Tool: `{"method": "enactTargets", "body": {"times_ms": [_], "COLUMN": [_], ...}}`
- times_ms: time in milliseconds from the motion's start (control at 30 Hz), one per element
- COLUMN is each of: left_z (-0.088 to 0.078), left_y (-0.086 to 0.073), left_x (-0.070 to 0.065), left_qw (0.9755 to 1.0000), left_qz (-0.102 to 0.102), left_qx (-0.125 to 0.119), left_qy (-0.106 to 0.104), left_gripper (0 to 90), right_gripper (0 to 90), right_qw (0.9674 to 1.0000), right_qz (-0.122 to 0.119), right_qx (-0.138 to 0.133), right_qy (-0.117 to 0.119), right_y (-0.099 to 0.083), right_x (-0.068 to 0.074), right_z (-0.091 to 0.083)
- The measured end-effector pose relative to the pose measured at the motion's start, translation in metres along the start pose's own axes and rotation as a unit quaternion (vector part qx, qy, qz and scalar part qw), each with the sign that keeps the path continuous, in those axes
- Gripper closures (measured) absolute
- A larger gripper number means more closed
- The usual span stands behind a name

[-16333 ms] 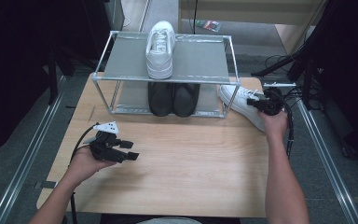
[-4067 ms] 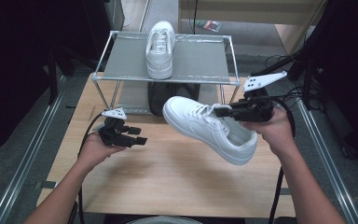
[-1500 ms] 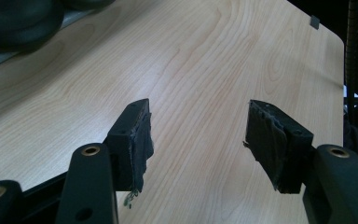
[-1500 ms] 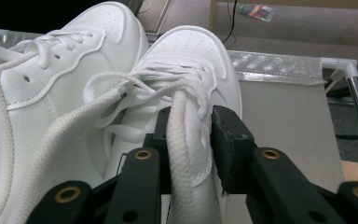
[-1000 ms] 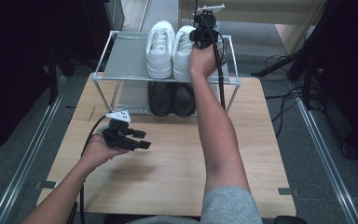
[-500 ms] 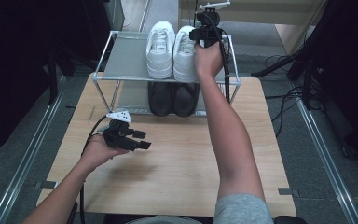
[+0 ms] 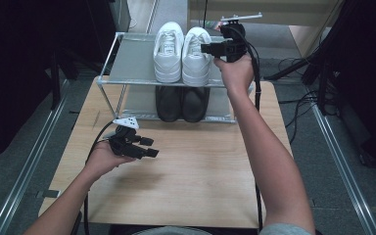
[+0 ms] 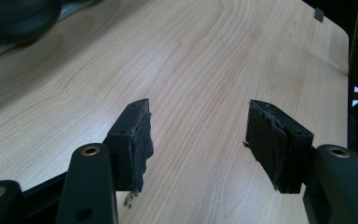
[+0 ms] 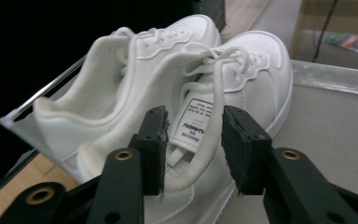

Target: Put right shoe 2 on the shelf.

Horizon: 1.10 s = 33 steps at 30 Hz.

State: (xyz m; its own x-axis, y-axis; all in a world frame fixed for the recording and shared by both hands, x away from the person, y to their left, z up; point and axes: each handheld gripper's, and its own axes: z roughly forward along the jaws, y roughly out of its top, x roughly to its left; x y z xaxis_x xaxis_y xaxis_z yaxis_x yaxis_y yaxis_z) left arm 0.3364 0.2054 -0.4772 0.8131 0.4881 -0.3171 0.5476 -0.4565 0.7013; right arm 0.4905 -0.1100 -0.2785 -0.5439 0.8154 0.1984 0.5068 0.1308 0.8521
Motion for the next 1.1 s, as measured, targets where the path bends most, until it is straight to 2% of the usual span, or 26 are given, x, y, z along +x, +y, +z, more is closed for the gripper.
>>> {"method": "enactTargets", "body": {"times_ms": [67,167,200,333,433,500,567,733,900,1100], "left_z": [0.001,0.001,0.001,0.000,0.000,0.001,0.002,0.002,0.001,0.002], "left_y": [0.000,0.000,0.000,0.000,0.000,0.000,0.000,0.000,0.000,-0.001], "left_x": [0.000,0.001,0.001,0.002,0.002,0.002,0.001,0.001,0.001,0.002], "left_qw": [1.0000,1.0000,1.0000,1.0000,1.0000,1.0000,1.0000,1.0000,1.0000,1.0000], "left_qz": [-0.001,-0.001,-0.001,-0.001,0.000,-0.001,0.002,0.001,0.004,0.003], "left_qx": [0.001,0.004,0.004,0.004,0.003,0.003,0.003,0.002,0.003,0.003], "left_qy": [0.000,0.001,0.002,0.000,0.002,0.003,0.004,0.004,0.006,0.003], "left_gripper": [41.0,41.0,41.0,40.9,40.9,40.9,40.8,40.8,40.6,40.4], "right_gripper": [58.6,57.3,57.3,57.1,54.9,54.9,54.3,52.1,51.6,50.9], "right_qw": [0.9998,0.9988,0.9986,0.9974,0.9943,0.9920,0.9905,0.9882,0.9851,0.9804], "right_qz": [-0.010,-0.002,-0.006,-0.036,-0.049,-0.067,-0.070,-0.075,-0.101,-0.104], "right_qx": [0.000,-0.011,-0.011,-0.002,0.000,0.004,0.012,0.017,0.018,0.016], "right_qy": [0.018,0.048,0.051,0.062,0.094,0.107,0.118,0.133,0.138,0.166], "right_y": [-0.004,-0.007,-0.007,-0.014,-0.023,-0.031,-0.040,-0.064,-0.090,-0.123], "right_x": [-0.002,-0.005,-0.005,-0.002,-0.002,-0.002,-0.002,0.001,0.004,0.006], "right_z": [-0.005,-0.016,-0.020,-0.030,-0.035,-0.037,-0.038,-0.043,-0.045,-0.051]}}
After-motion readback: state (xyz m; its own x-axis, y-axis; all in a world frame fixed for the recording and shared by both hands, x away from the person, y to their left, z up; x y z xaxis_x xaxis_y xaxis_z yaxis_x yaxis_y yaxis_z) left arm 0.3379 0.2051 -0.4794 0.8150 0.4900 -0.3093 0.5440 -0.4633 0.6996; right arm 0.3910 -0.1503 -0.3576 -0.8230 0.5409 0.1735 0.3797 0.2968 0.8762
